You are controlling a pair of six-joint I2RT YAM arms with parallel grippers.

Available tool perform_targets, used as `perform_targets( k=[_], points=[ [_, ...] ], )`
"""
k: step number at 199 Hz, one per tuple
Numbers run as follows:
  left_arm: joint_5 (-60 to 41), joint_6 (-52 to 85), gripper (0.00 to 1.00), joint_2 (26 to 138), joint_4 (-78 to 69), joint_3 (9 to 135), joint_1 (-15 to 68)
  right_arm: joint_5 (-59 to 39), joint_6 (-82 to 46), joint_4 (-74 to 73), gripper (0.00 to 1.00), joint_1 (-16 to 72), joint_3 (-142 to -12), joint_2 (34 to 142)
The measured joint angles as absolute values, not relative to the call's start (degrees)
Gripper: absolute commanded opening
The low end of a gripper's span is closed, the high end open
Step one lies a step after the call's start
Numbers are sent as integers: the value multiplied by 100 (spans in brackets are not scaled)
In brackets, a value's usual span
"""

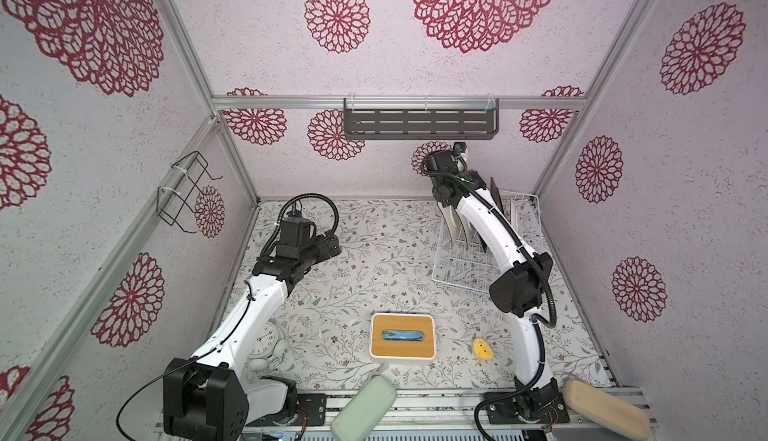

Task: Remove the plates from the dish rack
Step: 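Lower the open right gripper over the nearest cream plate's top edge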

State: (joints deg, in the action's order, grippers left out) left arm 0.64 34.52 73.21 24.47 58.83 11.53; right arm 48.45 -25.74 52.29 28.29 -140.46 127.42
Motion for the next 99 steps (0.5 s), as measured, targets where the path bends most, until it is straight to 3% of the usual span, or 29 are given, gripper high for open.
perform_targets(
  k=[99],
  points=[
    [49,3454,97,7476,2434,6007,1203,4519,-3533,5483,71,2733,-14009,12899]
  ],
)
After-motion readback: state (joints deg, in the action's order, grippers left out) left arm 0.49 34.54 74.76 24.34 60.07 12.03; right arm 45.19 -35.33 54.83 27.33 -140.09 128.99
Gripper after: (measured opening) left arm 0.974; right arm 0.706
